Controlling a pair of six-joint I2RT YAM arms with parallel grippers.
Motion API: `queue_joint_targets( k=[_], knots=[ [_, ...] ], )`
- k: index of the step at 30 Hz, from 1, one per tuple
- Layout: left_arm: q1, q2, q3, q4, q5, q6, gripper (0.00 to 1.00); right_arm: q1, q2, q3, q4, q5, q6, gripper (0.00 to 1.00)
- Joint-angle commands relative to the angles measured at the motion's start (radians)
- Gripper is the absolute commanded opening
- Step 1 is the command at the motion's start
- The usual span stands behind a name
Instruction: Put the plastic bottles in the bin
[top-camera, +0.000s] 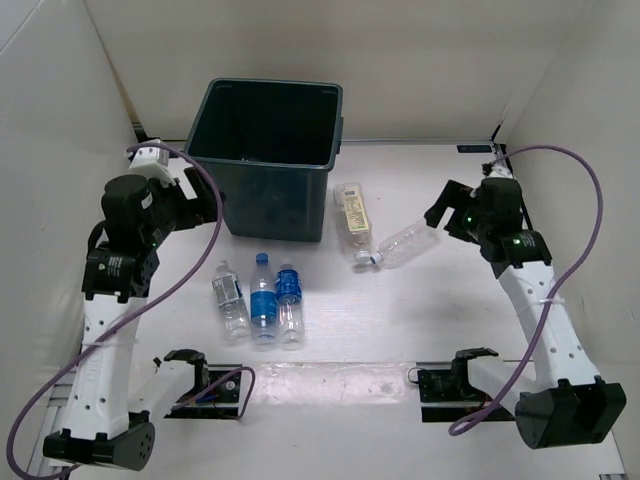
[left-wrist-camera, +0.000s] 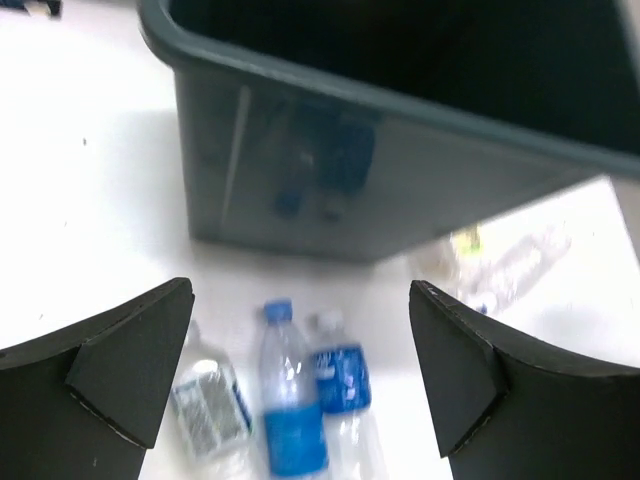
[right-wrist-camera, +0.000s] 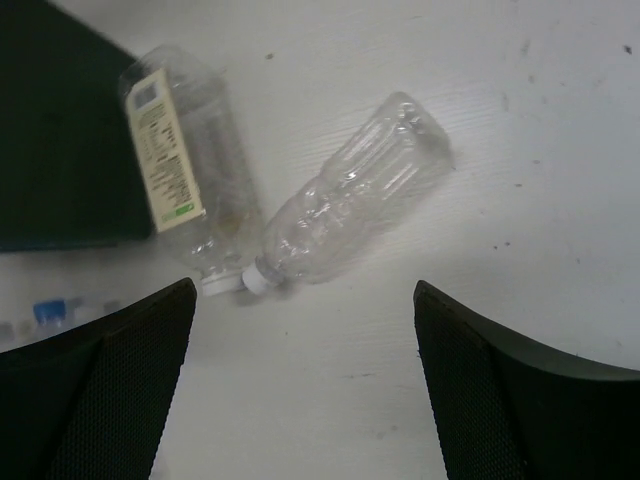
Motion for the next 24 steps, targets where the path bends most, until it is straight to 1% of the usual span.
queue_joint_targets(
  k=[1, 2, 3, 4, 5, 6, 7, 8, 9, 10, 11, 12, 14, 15, 16, 17, 18, 19, 20, 21, 22, 24],
  knots=[
    [0.002, -0.018, 0.109, -0.256, 0.083, 0.103, 1.0, -0.084, -0.013, -0.01, -0.045, 0.159, 0.169, 0.9],
    [0.0, -0.018, 0.126, -0.275, 0.077, 0.126, 1.0, -0.203, 0.01, -0.013, -0.042, 0.055, 0.134, 0.9],
    [-0.001, -0.018, 0.134, -0.296, 0.057, 0.127, 1.0, -0.25, 0.022, -0.029, 0.008, -0.145, 0.111, 0.9],
    [-0.006, -0.031, 0.14, -0.322, 0.031, 0.099, 1.0, -0.304, 0.042, -0.052, 0.025, -0.252, 0.112, 0.9],
    [-0.009, -0.038, 0.124, -0.336, -0.033, 0.078, 1.0, -0.298, 0.064, -0.059, 0.033, -0.273, 0.111, 0.9],
    [-0.004, -0.047, 0.113, -0.335, -0.093, 0.062, 1.0, -0.275, 0.07, -0.056, 0.032, -0.235, 0.112, 0.9],
    [-0.004, -0.082, 0.081, -0.333, -0.136, 0.039, 1.0, -0.201, 0.085, -0.026, 0.017, -0.116, 0.114, 0.9],
    [-0.006, -0.096, 0.043, -0.306, -0.179, 0.029, 1.0, -0.142, 0.107, -0.008, -0.046, -0.007, 0.114, 0.9],
    [-0.004, -0.127, 0.018, -0.296, -0.217, 0.019, 1.0, -0.081, 0.121, 0.009, -0.066, 0.064, 0.14, 0.9],
    [-0.006, -0.141, -0.023, -0.289, -0.235, -0.009, 1.0, -0.017, 0.15, 0.055, -0.085, 0.131, 0.139, 0.9],
    [-0.004, -0.184, -0.069, -0.286, -0.241, -0.018, 1.0, 0.028, 0.182, 0.069, -0.112, 0.159, 0.135, 0.9],
    [-0.006, -0.198, -0.117, -0.249, -0.255, -0.026, 1.0, 0.065, 0.196, 0.08, -0.119, 0.173, 0.167, 0.9],
    [-0.003, -0.242, -0.166, -0.211, -0.262, -0.035, 1.0, 0.09, 0.268, 0.123, -0.122, 0.152, 0.183, 0.9],
    [-0.001, -0.247, -0.201, -0.227, -0.296, -0.079, 1.0, 0.084, 0.291, 0.146, -0.122, 0.135, 0.229, 0.9],
    [-0.001, -0.251, -0.2, -0.25, -0.33, -0.099, 1.0, 0.087, 0.358, 0.157, -0.122, 0.101, 0.238, 0.9],
    [-0.003, -0.252, -0.196, -0.252, -0.321, -0.109, 1.0, 0.09, 0.38, 0.18, -0.131, 0.095, 0.255, 0.9],
    [-0.001, -0.253, -0.2, -0.238, -0.302, -0.103, 1.0, 0.105, 0.401, 0.201, -0.146, 0.109, 0.317, 0.9],
    [-0.006, -0.249, -0.197, -0.229, -0.286, -0.1, 1.0, 0.104, 0.459, 0.212, -0.152, 0.116, 0.339, 0.9],
    [-0.004, -0.242, -0.197, -0.229, -0.278, -0.098, 1.0, 0.104, 0.481, 0.235, -0.157, 0.116, 0.377, 0.9],
    [-0.004, -0.235, -0.196, -0.229, -0.278, -0.097, 1.0, 0.104, 0.495, 0.244, -0.169, 0.104, 0.404, 0.9],
    [-0.001, -0.229, -0.185, -0.244, -0.284, -0.097, 1.0, 0.107, 0.55, 0.256, -0.177, 0.104, 0.421, 0.9],
    [-0.001, -0.232, -0.183, -0.25, -0.288, -0.101, 1.0, 0.117, 0.584, 0.313, -0.223, 0.119, 0.47, 0.9]
  ],
)
